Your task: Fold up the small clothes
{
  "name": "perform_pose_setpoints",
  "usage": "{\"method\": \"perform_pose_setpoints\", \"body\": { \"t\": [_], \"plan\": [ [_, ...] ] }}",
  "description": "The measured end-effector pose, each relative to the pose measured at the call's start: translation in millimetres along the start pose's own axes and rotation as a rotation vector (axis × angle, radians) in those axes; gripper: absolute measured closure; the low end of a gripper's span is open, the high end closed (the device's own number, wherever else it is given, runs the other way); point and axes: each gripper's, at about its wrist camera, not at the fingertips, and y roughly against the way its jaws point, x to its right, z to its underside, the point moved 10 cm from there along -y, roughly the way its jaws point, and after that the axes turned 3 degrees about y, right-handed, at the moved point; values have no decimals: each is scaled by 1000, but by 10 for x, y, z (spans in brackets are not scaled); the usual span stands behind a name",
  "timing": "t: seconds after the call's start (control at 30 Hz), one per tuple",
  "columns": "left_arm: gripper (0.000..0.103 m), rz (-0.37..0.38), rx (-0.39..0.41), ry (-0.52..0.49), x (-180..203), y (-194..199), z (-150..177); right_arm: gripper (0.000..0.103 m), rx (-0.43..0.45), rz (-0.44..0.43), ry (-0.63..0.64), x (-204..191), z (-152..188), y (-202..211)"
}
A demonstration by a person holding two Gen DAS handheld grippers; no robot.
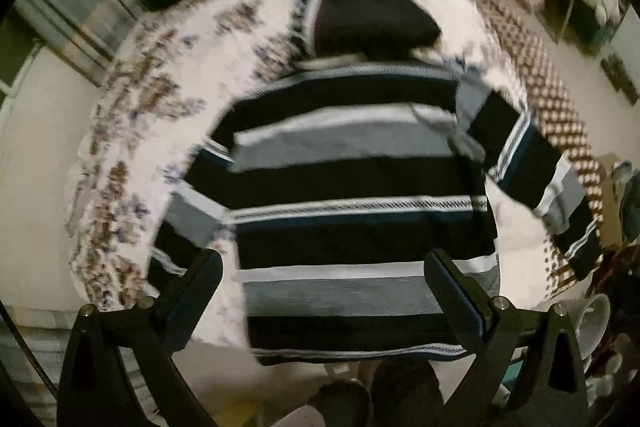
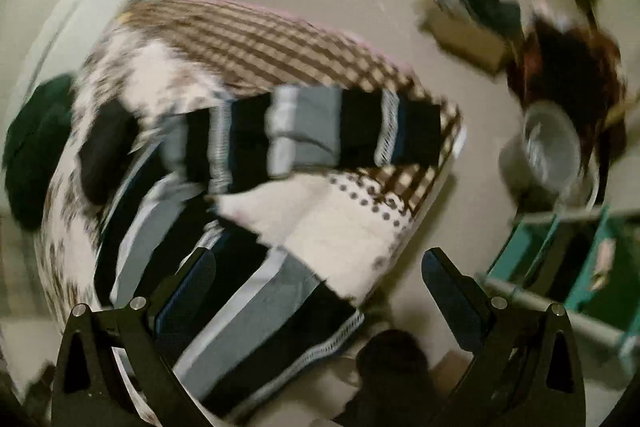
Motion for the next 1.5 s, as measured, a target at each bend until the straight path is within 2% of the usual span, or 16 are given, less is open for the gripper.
{"method": "perform_pose_setpoints", "body": {
  "t": [0.17,0.23,0.33,0.57,0.6,0.67,0.73,0.77,0.8,1.03,1.13,1.27,1.33,1.43,1.5],
  "plan": [
    [0,-30,-110,-62,499,-779,108,0,-50,-100,-329,685,-186,-1109],
    [0,-39,-135,-62,657,-1040,117,0,-44,-114,-459,1007,-229,-1419],
    [0,-44,-158,-53,831,-1362,89,0,-4,-135,-583,1322,-325,-1734],
    [0,-70,-194,-73,1133,-1960,32,34,58,-74,-745,1866,-563,-2303],
    [0,-70,-193,-76,1162,-2002,18,45,62,-76,-756,1903,-595,-2372],
    [0,-66,-189,-85,1210,-2071,-12,49,83,-58,-750,1954,-670,-2448],
    [0,-63,-184,-90,1230,-2095,-37,64,123,-13,-728,2012,-710,-2409],
    [0,-57,-180,-90,1235,-2098,-58,80,138,9,-715,2016,-704,-2360],
    [0,-49,-173,-88,1231,-2096,-83,85,153,27,-696,1990,-727,-2321],
    [0,-1,-139,-45,1154,-2072,-240,90,240,128,-551,1822,-1017,-1930],
    [0,20,-132,-14,1038,-2053,-298,91,284,126,-504,1671,-1093,-1632],
    [0,39,-108,50,689,-2026,-387,92,355,76,-383,1078,-1256,-1158],
    [0,42,-106,85,490,-2030,-408,93,383,42,-280,559,-1320,-966],
    [0,40,-107,163,71,-2048,-408,93,391,-33,-93,-427,-1329,-840],
    [0,29,-102,211,-228,-2065,-391,94,366,-99,76,-1302,-1204,-871]
  ]
}}
